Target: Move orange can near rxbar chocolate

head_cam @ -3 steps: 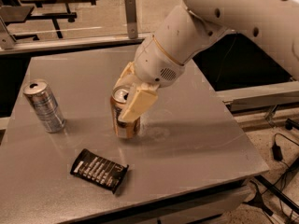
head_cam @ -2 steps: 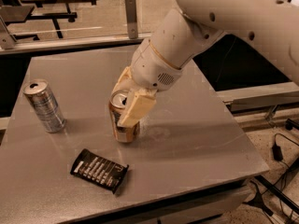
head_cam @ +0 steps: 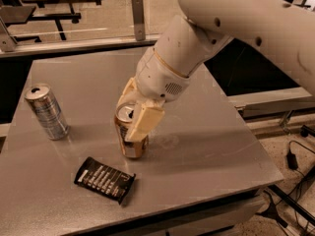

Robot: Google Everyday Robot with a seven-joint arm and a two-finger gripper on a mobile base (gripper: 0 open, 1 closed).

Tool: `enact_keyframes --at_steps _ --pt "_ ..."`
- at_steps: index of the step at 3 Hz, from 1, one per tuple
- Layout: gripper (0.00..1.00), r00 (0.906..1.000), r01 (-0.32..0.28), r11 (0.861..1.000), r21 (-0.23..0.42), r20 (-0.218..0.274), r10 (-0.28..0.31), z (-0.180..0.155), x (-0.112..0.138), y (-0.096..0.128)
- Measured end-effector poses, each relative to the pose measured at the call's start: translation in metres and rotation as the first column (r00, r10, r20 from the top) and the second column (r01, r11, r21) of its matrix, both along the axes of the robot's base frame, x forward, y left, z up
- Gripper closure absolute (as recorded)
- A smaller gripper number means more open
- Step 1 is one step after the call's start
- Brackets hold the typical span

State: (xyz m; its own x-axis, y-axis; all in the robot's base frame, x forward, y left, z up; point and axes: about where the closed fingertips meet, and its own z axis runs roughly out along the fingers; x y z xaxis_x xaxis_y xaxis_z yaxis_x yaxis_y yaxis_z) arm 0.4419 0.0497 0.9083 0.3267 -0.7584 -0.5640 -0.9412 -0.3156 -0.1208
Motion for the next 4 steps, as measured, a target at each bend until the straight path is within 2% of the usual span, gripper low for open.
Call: enact_keyframes --at_steps 1,2,4 --pt "0.28 0.9995 -0.018 1.0 0.005 -0.027 0.018 -0.0028 -0.0037 0.0001" --pt "0.04 0.9988 -0.025 1.0 0.012 -0.043 0.026 -0.0038 -0.005 -0.0001" --pt "0.0 0.9986 -0.027 1.0 0.014 -0.045 0.027 -0.0038 -0.0054 0.0001"
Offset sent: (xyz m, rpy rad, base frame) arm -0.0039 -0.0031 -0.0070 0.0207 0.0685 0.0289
